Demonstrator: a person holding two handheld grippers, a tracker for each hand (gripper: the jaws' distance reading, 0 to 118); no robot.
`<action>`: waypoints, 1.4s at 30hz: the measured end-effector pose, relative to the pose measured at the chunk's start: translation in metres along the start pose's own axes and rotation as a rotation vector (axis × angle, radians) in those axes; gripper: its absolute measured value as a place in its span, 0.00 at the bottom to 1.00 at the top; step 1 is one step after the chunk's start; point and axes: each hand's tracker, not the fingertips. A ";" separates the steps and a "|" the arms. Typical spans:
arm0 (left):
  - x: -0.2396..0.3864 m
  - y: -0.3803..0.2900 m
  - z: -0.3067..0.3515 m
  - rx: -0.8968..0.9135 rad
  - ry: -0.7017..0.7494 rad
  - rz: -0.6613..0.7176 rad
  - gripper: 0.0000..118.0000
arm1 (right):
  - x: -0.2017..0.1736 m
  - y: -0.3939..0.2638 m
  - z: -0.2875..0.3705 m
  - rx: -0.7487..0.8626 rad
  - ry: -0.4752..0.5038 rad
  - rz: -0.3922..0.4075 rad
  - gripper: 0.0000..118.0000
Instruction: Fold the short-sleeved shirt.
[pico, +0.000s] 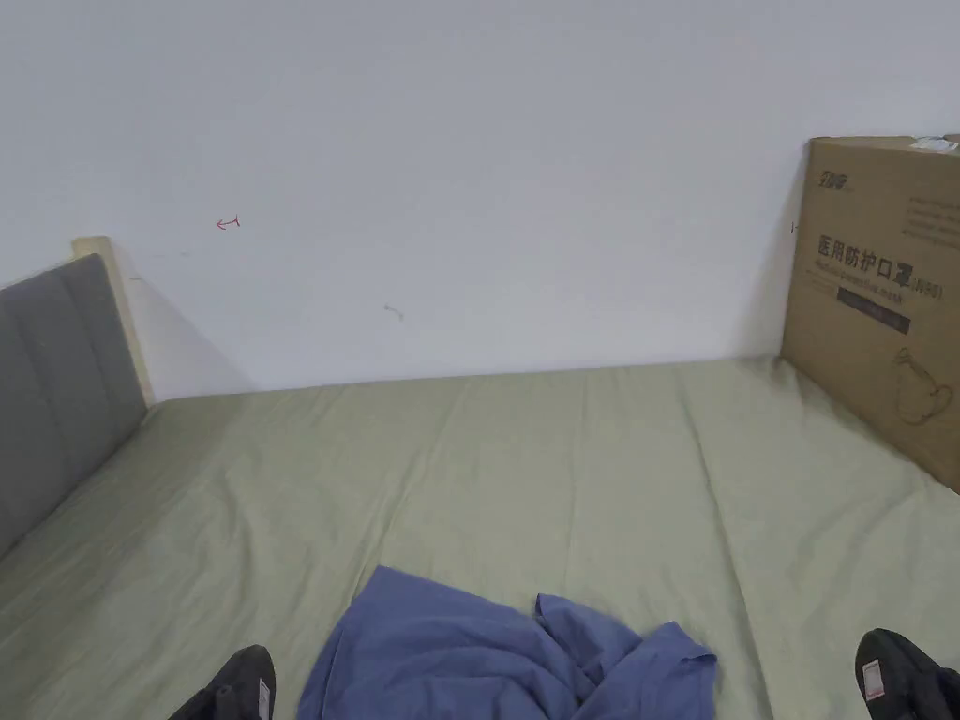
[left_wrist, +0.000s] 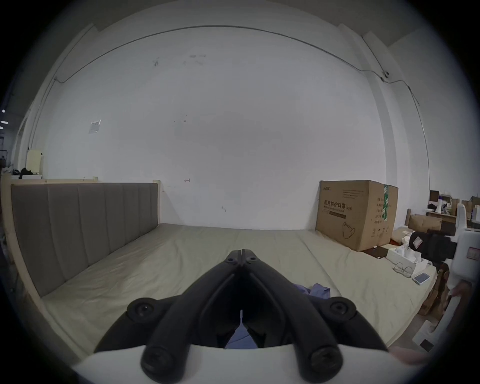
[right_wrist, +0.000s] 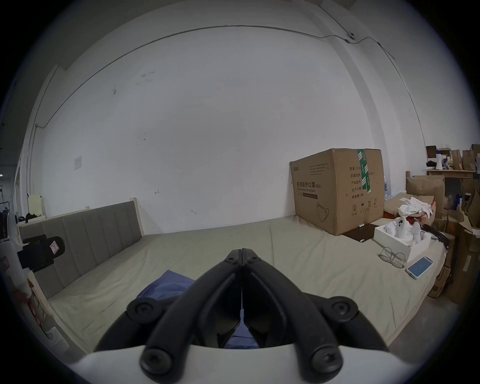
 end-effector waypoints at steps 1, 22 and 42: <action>-0.001 -0.002 0.000 -0.004 -0.006 0.027 0.00 | 0.000 0.000 0.000 -0.004 0.002 -0.003 0.00; -0.075 -0.069 -0.405 -0.977 -0.193 0.038 0.30 | 0.020 -0.036 -0.091 -0.203 -0.009 -0.047 0.00; -0.042 -0.140 -0.389 -0.874 -0.264 -0.152 0.03 | 0.053 -0.048 -0.190 -0.368 0.123 -0.057 0.00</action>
